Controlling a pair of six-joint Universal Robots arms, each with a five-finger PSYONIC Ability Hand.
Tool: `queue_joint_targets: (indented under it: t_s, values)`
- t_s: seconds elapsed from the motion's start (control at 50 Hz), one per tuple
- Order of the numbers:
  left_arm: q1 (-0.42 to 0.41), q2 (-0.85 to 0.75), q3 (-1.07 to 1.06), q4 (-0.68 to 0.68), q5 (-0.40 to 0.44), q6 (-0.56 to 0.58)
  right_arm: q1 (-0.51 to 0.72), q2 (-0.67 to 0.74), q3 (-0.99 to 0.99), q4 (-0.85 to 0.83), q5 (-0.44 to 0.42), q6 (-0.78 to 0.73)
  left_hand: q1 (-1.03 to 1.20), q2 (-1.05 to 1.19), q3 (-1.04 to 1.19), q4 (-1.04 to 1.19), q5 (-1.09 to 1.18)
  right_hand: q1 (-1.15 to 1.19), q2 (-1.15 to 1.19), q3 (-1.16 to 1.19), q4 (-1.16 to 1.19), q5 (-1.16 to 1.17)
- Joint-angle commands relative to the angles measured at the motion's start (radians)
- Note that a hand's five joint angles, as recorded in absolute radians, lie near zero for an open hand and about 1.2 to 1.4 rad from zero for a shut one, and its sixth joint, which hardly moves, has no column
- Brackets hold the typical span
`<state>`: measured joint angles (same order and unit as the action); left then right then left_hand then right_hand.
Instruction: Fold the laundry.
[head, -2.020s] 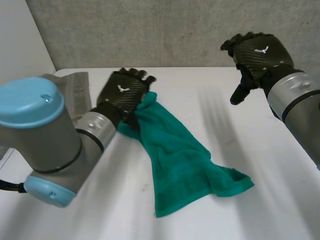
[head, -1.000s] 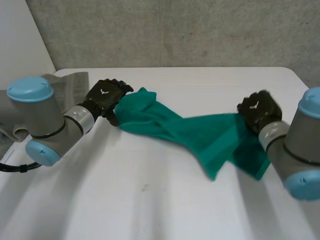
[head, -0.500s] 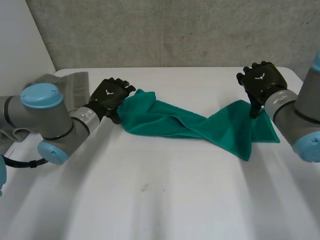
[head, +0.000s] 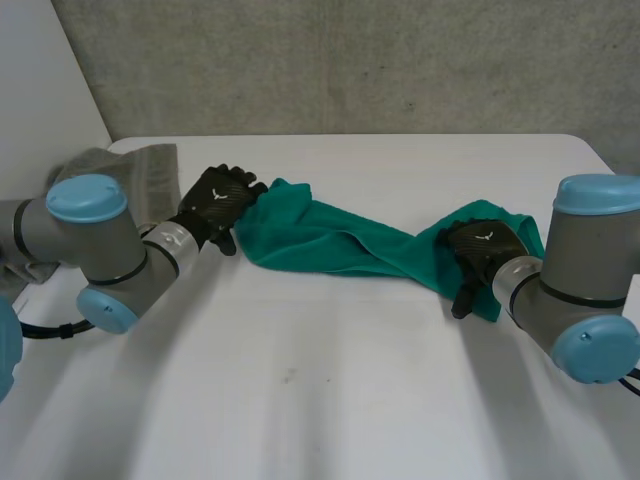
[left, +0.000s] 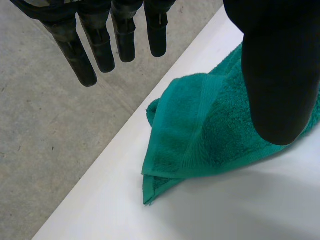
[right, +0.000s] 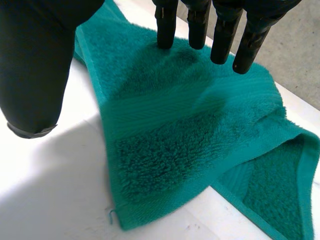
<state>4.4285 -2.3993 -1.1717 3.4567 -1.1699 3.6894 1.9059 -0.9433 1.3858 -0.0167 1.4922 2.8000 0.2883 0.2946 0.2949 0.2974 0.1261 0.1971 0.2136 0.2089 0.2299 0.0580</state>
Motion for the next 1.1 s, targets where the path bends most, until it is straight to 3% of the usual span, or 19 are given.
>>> queue_joint_targets:
  t_s: [0.02, 0.22, 0.58, 0.66, 0.72, 0.78, 0.88, 1.1]
  values:
    - [-0.001, 0.034, -0.026, -0.004, -0.001, -0.002, -0.001, 0.089, -0.08, -0.035, 0.003, -0.002, 0.069, 0.063, 0.062, 0.06, 0.057, 0.046, 0.03, 0.035, 0.014, 0.011]
    - [0.0, 0.049, -0.043, -0.007, -0.001, 0.0, 0.005, 0.182, -0.215, -0.028, 0.002, 0.01, 0.069, 0.063, 0.062, 0.06, 0.057, 0.123, 0.106, 0.111, 0.09, 0.087]
    - [0.002, 0.049, -0.057, -0.007, -0.002, -0.002, 0.007, 0.274, -0.344, -0.025, -0.003, 0.003, 0.066, 0.06, 0.06, 0.057, 0.054, 0.633, 0.617, 0.622, 0.601, 0.598]
    - [-0.001, 0.051, -0.059, -0.007, -0.005, -0.002, 0.007, 0.278, -0.353, -0.023, -0.004, 0.004, 0.063, 0.057, 0.057, 0.054, 0.051, 0.865, 0.848, 0.853, 0.832, 0.829]
    - [-0.001, 0.052, -0.066, -0.007, -0.004, -0.003, 0.007, 0.271, -0.353, -0.017, -0.009, 0.006, 0.063, 0.057, 0.057, 0.054, 0.051, 1.193, 1.177, 1.181, 1.16, 1.158]
    - [-0.001, 0.052, -0.069, -0.007, -0.004, -0.003, 0.007, 0.264, -0.358, 0.001, -0.021, 0.009, 0.06, 0.054, 0.054, 0.051, 0.048, 1.199, 1.183, 1.187, 1.166, 1.164]
    - [-0.001, 0.052, -0.072, -0.007, -0.005, -0.011, 0.005, 0.192, -0.367, 0.104, -0.053, 0.01, 0.054, 0.048, 0.048, 0.045, 0.042, 1.199, 1.183, 1.187, 1.166, 1.164]
    - [-0.001, 0.052, -0.077, -0.013, -0.001, -0.092, -0.005, -0.116, -0.34, 0.403, -0.243, 0.001, 0.051, 0.045, 0.045, 0.042, 0.039, 1.199, 1.183, 1.187, 1.166, 1.164]
